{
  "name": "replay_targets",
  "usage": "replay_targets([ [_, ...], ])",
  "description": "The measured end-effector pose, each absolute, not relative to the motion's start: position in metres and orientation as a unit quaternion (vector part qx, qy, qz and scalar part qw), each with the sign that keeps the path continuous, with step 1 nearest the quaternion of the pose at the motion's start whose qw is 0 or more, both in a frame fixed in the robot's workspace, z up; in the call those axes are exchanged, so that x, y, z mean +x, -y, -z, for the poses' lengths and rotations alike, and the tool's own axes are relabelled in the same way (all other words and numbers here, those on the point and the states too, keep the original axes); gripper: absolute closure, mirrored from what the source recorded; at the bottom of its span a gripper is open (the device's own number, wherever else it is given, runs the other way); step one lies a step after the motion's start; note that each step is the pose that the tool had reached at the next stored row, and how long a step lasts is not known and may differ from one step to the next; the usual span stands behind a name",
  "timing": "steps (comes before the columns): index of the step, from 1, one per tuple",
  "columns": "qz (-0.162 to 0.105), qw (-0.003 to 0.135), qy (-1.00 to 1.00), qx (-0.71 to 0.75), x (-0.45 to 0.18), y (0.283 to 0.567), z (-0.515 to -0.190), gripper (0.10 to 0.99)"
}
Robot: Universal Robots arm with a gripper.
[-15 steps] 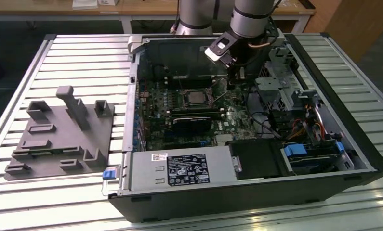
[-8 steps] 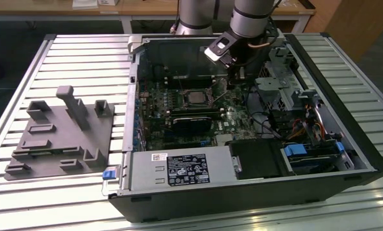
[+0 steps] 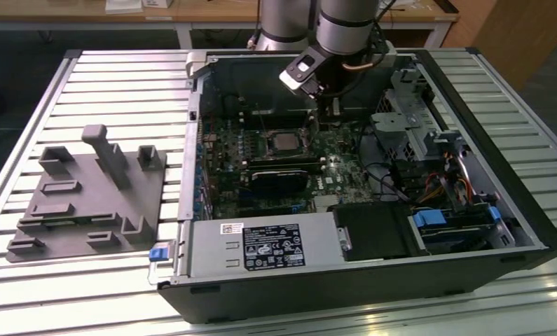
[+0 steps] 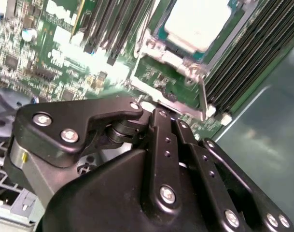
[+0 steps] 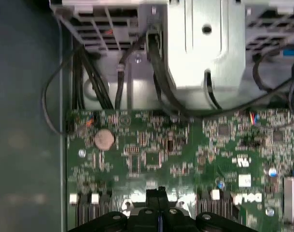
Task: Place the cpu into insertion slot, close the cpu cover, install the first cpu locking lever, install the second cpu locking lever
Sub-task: 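Close the cpu cover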
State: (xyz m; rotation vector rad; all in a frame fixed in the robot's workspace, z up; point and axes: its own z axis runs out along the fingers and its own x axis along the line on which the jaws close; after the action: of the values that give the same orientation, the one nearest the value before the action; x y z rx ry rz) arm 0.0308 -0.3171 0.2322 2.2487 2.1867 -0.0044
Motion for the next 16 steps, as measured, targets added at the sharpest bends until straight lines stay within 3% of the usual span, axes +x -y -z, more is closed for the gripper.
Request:
replay_targets([
  [16,-0.009,0.012,-0.697,0.717,-0.015,0.317,-0.232,0.98],
])
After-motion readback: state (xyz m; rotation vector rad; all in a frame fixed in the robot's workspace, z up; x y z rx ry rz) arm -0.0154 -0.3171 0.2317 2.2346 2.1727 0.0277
